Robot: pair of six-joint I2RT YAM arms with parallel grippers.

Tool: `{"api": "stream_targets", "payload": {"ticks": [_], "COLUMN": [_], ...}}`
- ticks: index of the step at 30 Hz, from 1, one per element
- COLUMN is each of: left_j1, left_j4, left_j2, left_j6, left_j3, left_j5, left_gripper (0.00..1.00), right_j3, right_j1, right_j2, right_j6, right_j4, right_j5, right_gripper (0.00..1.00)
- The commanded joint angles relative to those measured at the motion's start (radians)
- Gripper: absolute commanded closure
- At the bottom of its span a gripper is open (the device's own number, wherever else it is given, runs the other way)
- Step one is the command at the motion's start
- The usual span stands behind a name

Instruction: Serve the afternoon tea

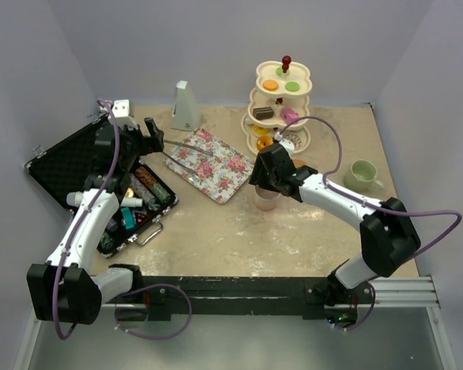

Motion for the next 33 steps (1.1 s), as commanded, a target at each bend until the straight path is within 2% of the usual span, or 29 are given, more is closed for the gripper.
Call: {"api": "stream_targets", "payload": {"ticks": [1, 6, 13, 18, 24, 30, 32, 33], "left_j1": [-0.006, -0.006, -0.006, -0.006, -0.006, -0.006, -0.006, -0.006], "left_j4": [0.028, 0.03, 0.033, 0.033, 0.031, 0.03, 0.03, 0.03], "left_j2": [-0.014, -0.009, -0.008, -0.006, -0.008, -0.005, -0.006, -0.004], "left_j6": [-0.004, -0.007, -0.01, -0.01, -0.008, -0.005, -0.005, -0.005], "left_j3": [0.044, 0.044, 0.044, 0.044, 0.044, 0.042, 0.044, 0.044], "left_j5": [-0.009, -0.003, 0.006, 0.008, 0.003, -0.003, -0.005, -0.005], "left_gripper": [0.04, 0.04, 0.04, 0.04, 0.04, 0.04, 0.04, 0.04], "right_j3": [0.107, 0.128, 0.047, -0.016, -0.066, -0.082, -0.08, -0.077], "right_j1": [0.005, 0.005, 0.005, 0.0, -0.008, -0.008, -0.008, -0.008], "right_j2": [-0.037, -0.11, -0.127, -0.13, -0.103, -0.064, -0.064, -0.067], "right_j6": [-0.056, -0.051, -0.06, -0.063, -0.073, -0.085, -0.089, -0.091], "right_j4": [-0.035, -0.134, -0.199, -0.196, -0.153, -0.125, -0.13, -0.137], "right_j5": [0.055, 0.133, 0.199, 0.247, 0.23, 0.21, 0.21, 0.213], "right_gripper": [0.41, 0.41, 0.44, 0.44, 0.46, 0.65, 0.74, 0.83]}}
